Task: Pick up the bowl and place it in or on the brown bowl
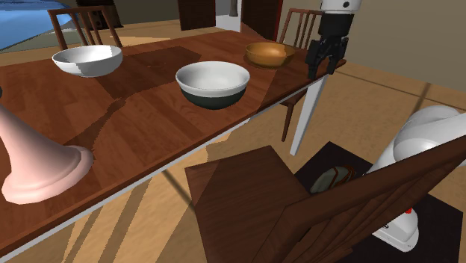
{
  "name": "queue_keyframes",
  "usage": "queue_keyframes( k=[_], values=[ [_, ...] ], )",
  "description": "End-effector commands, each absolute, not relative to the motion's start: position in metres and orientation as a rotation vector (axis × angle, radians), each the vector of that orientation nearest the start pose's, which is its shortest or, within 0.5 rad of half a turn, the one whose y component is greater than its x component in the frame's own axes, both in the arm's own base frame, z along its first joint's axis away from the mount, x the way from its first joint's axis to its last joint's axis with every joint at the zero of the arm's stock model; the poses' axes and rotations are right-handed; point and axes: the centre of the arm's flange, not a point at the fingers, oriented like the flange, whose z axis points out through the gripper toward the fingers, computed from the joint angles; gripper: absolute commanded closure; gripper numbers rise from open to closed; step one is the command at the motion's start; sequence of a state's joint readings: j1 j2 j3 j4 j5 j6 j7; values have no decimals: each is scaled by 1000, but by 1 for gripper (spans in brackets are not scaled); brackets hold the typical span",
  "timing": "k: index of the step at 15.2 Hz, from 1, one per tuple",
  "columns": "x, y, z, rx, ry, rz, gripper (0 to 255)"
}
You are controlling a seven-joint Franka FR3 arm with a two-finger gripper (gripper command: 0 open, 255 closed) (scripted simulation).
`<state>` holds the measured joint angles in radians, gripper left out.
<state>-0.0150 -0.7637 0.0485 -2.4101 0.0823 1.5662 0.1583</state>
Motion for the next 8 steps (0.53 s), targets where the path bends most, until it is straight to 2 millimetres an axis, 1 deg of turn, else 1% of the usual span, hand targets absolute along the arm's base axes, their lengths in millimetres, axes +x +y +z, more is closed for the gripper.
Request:
queue_keyframes(
  k=[1,8],
  values=[
    [309,23,558,-3090,221,131,0],
    [359,86,566,-3001,242,128,0]
  ],
)
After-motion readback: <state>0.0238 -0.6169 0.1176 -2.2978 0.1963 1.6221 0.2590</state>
